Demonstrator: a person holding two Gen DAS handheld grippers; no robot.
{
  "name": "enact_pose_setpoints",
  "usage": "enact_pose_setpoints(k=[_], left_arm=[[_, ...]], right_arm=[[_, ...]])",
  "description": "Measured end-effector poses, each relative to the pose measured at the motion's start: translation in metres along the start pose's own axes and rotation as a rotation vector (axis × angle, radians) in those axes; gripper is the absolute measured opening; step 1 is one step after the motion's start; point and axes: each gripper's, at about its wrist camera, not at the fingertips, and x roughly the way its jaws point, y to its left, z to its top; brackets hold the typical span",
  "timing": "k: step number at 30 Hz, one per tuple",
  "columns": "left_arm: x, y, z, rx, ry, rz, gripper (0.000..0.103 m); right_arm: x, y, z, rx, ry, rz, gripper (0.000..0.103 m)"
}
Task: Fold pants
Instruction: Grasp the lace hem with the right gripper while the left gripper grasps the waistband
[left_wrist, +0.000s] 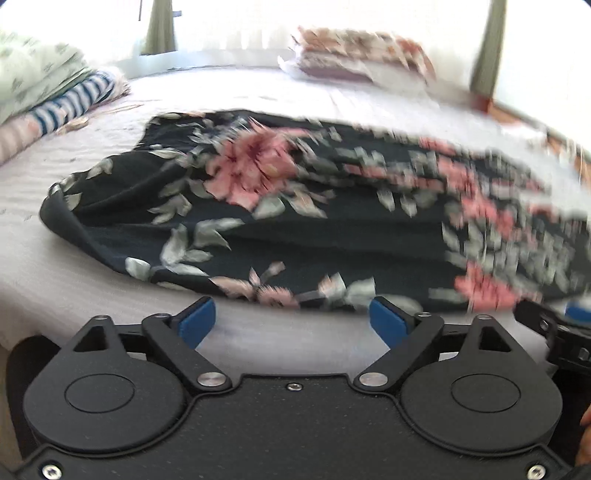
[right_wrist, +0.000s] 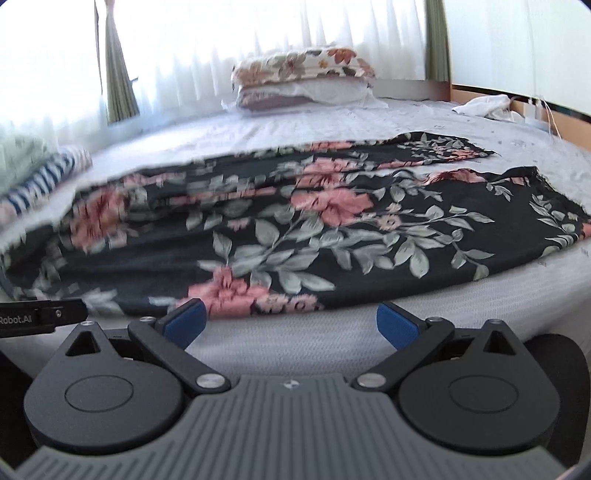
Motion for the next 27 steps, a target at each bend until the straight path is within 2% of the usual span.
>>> enact_pose_setpoints(k=[2, 4, 8, 17, 21, 23, 24, 26, 27], left_arm=[[-0.005, 0.014, 0.008, -0.062, -0.029, -0.004, 0.087], [-0.009, 0.029, 0.017, -0.107, -0.071, 0.027, 0.086], [-0.01, 0.06, 0.032, -0.148, -0.137, 0.167, 0.086], [0.016, 0.136, 0.048, -0.271, -0.151, 0.398, 0.086], [0.037, 0.153, 0.048, -0.303, -0.129, 0.455, 0.085], [0.047, 0.157, 0.048, -0.307, -0.119, 0.468, 0.085], [0.051, 0.158, 0.048, -0.307, -0.117, 0.473, 0.083], [0.059, 0.157, 0.048, -0.306, -0.112, 0.489, 0.074], [0.061, 0.156, 0.049, -0.303, -0.112, 0.504, 0.064]], right_arm=[[-0.004, -0.01, 0.006, 0.028, -0.029, -0.016, 0.103], [-0.003, -0.022, 0.013, 0.033, -0.047, -0.062, 0.103], [0.004, -0.058, 0.026, 0.088, -0.064, -0.17, 0.103], [0.008, -0.179, 0.054, 0.339, -0.08, -0.344, 0.103], [0.019, -0.221, 0.061, 0.406, -0.066, -0.415, 0.103], [0.027, -0.238, 0.063, 0.421, -0.05, -0.45, 0.097], [0.031, -0.245, 0.065, 0.423, -0.041, -0.464, 0.096], [0.042, -0.257, 0.069, 0.415, -0.028, -0.492, 0.088], [0.046, -0.262, 0.072, 0.41, -0.022, -0.506, 0.084]])
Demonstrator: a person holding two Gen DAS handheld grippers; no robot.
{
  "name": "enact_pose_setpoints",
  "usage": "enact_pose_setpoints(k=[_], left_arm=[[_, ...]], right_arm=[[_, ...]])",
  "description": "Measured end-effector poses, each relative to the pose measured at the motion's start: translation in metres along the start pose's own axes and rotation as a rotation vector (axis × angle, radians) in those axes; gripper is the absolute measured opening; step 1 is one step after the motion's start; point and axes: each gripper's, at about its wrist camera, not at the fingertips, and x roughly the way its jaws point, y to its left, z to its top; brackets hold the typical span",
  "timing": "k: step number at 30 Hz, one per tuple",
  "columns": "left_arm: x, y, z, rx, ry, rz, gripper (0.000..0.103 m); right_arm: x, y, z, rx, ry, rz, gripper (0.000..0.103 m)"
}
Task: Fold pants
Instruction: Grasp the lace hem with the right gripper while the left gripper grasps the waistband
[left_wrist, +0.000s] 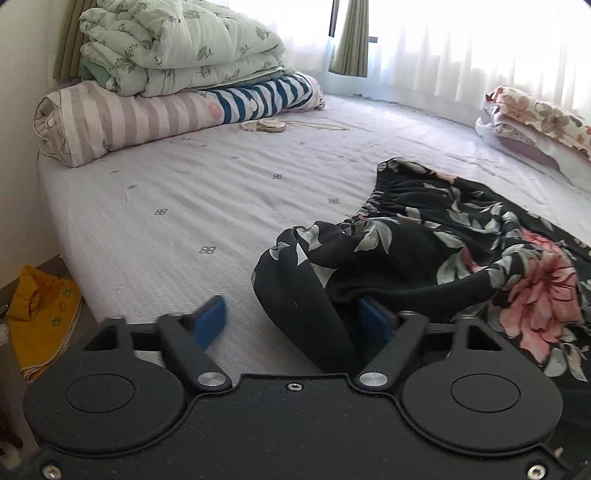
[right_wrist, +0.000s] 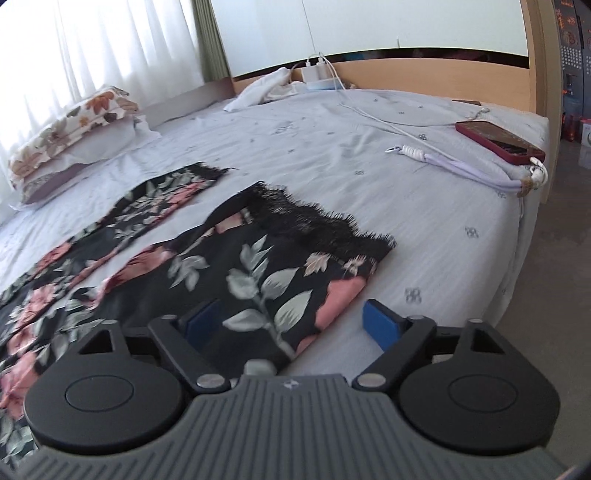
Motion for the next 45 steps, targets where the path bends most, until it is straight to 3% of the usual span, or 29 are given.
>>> enact_pose_setpoints(k=[1, 2, 3, 4, 5, 10, 19, 32, 41, 43, 44, 45], left_arm=[[0.001, -0.003, -0.001, 0.009, -0.008, 0.026, 0.045], [0.001, -0.007, -0.001, 0.024, -0.022, 0.056, 0.036], [0.0, -0.011, 0.0, 0.041, -0.033, 0.067, 0.023], [-0.001, -0.015, 0.002, 0.05, -0.043, 0.064, 0.013], [-0.002, -0.018, 0.003, 0.055, -0.051, 0.065, 0.009], [-0.016, -0.024, 0.013, 0.092, -0.126, 0.094, 0.005], [-0.026, -0.016, 0.017, 0.069, -0.118, 0.072, 0.004], [-0.063, -0.004, 0.024, 0.094, -0.156, 0.073, 0.004], [-0.038, -0.005, 0.004, 0.13, -0.057, 0.121, 0.007], [-0.037, -0.006, 0.003, 0.136, -0.053, 0.134, 0.018], [-0.038, -0.006, 0.003, 0.139, -0.055, 0.136, 0.023], [-0.04, -0.006, 0.005, 0.14, -0.063, 0.138, 0.04]], right_arm=[[0.005, -0.001, 0.003, -0.006, 0.002, -0.012, 0.072], [0.011, 0.0, 0.006, -0.01, 0.004, -0.025, 0.053], [0.017, 0.001, 0.008, -0.011, 0.005, -0.045, 0.043], [0.021, 0.001, 0.011, -0.014, 0.008, -0.068, 0.024], [0.024, 0.003, 0.013, -0.022, 0.009, -0.09, 0.014], [0.02, 0.005, 0.025, -0.035, -0.008, -0.097, 0.003], [-0.003, -0.004, 0.034, -0.097, -0.049, -0.173, 0.003], [-0.026, -0.012, 0.042, -0.113, -0.081, -0.174, 0.003], [-0.011, -0.025, 0.032, -0.091, -0.01, -0.187, 0.004], [-0.006, -0.024, 0.028, -0.099, 0.012, -0.188, 0.012], [-0.006, -0.023, 0.027, -0.102, 0.012, -0.188, 0.035], [-0.007, -0.022, 0.027, -0.107, 0.008, -0.188, 0.039]])
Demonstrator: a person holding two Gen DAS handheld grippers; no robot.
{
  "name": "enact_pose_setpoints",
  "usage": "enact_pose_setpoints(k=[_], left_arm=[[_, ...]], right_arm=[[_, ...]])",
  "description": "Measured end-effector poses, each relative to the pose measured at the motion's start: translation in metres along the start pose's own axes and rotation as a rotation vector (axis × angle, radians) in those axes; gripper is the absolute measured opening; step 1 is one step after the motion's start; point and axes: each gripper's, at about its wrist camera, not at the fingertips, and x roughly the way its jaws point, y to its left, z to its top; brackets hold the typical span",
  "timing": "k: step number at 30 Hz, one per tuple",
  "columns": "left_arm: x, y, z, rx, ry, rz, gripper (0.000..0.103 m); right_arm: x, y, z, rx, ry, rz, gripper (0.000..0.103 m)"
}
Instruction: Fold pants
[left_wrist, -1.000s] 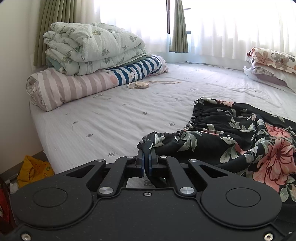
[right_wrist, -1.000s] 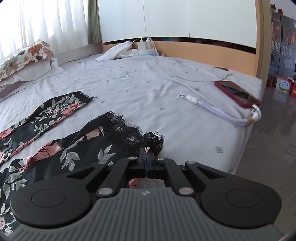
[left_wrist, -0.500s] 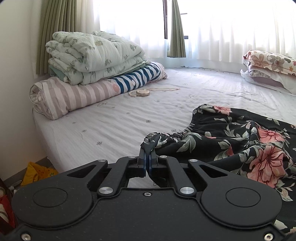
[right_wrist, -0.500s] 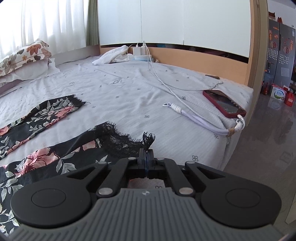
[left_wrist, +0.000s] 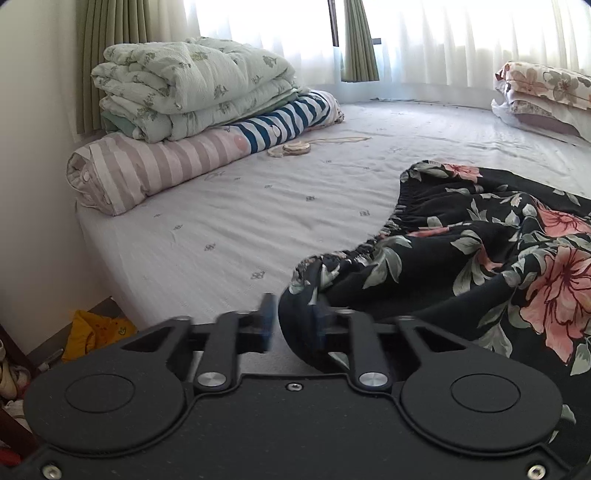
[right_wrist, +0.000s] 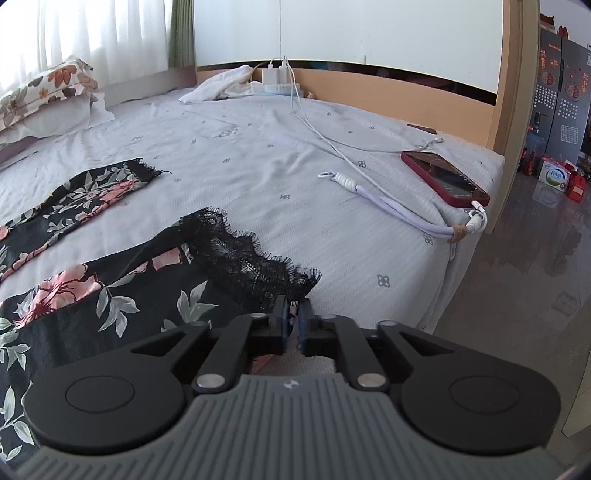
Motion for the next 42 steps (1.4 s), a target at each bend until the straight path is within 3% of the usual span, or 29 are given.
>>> enact_pose_setpoints(k=[1, 2, 5, 10, 15, 20, 29, 33, 38, 42], left_arm=[[-0.002, 0.001, 0.003, 0.0, -0.012, -0.003, 0.053], [-0.005, 0.002, 0.007, -0.002, -0.026, -0.009, 0.055], [-0.01, 0.003, 0.02, -0.005, -0.046, -0.033, 0.062], [-0.019, 0.004, 0.049, -0.052, -0.089, -0.121, 0.086], [-0.018, -0.008, 0.088, -0.062, -0.111, -0.245, 0.089], [0.006, -0.026, 0.126, -0.151, -0.031, -0.42, 0.089], [0.081, -0.08, 0.164, -0.251, 0.099, -0.585, 0.089], [0.127, -0.105, 0.167, -0.324, 0.188, -0.559, 0.089], [0.171, -0.127, 0.162, -0.374, 0.227, -0.499, 0.089], [0.203, -0.138, 0.157, -0.395, 0.267, -0.446, 0.089]], right_arm=[[-0.002, 0.001, 0.001, -0.007, -0.004, 0.01, 0.053], [-0.005, 0.003, 0.003, -0.011, -0.01, 0.02, 0.061], [-0.017, 0.011, 0.013, -0.038, -0.033, 0.043, 0.064], [-0.035, 0.028, 0.036, -0.047, -0.053, 0.119, 0.076], [-0.046, 0.053, 0.062, -0.046, -0.05, 0.23, 0.085], [-0.046, 0.088, 0.09, -0.037, -0.012, 0.338, 0.088], [-0.009, 0.154, 0.132, 0.029, 0.089, 0.427, 0.09], [0.02, 0.175, 0.142, 0.113, 0.15, 0.495, 0.09], [0.072, 0.196, 0.158, 0.303, 0.25, 0.592, 0.09], [0.108, 0.227, 0.166, 0.351, 0.281, 0.597, 0.09]])
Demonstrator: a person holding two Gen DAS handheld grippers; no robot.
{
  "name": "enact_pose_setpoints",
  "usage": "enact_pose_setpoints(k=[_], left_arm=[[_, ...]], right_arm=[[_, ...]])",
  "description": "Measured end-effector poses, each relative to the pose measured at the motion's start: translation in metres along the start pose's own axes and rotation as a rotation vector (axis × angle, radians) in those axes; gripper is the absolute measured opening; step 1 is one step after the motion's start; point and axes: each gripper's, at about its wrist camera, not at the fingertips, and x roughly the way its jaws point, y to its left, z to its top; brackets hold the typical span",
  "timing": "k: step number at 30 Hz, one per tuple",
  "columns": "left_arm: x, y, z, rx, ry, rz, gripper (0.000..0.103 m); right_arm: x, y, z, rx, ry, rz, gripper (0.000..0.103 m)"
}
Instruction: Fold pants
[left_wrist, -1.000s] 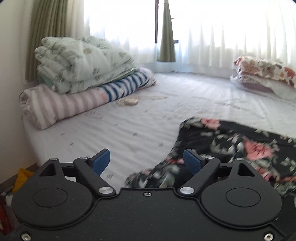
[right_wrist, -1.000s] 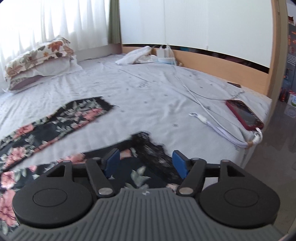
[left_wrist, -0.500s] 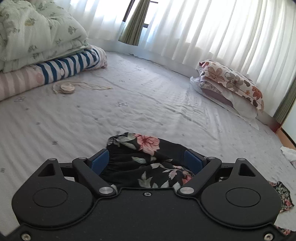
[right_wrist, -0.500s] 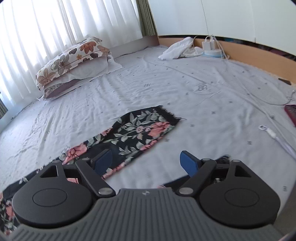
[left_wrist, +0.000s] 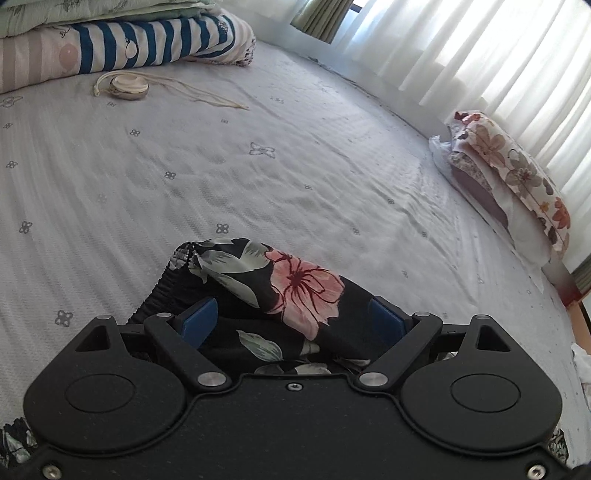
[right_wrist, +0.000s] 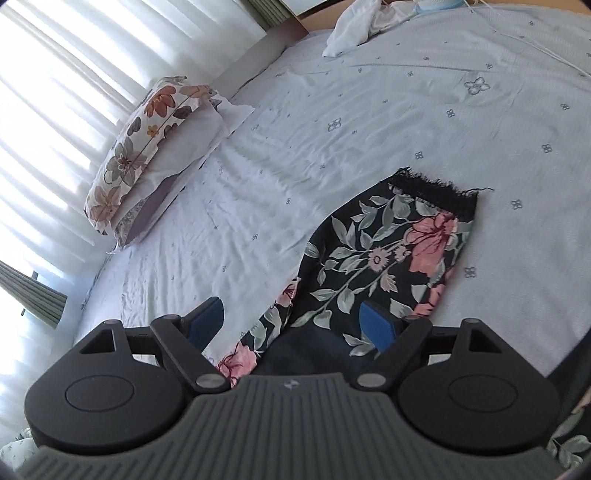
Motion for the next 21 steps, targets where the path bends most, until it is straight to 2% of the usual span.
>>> enact_pose_setpoints(k=[3, 8, 11, 21], left_arm=[[0.019, 0.003, 0.002, -0.005, -0.006, 0.034, 0.088], [0.032, 0.005, 0.006, -0.003, -0.054, 0.049, 0.087], [0.036, 0.007, 0.01, -0.016, -0.077, 0.041, 0.08], [0.046, 0.002, 0.009, 0.003, -0.1, 0.051, 0.078]], right_arm=[[0.036, 0.016, 0.005, -0.052, 0.001, -0.057, 0.09], [0.093, 0.034, 0.009, -0.148, 0.011, -0.179, 0.089], [0.12, 0.034, 0.01, -0.148, 0.03, -0.201, 0.089], [0.178, 0.044, 0.004, -0.195, 0.015, -0.314, 0.089]])
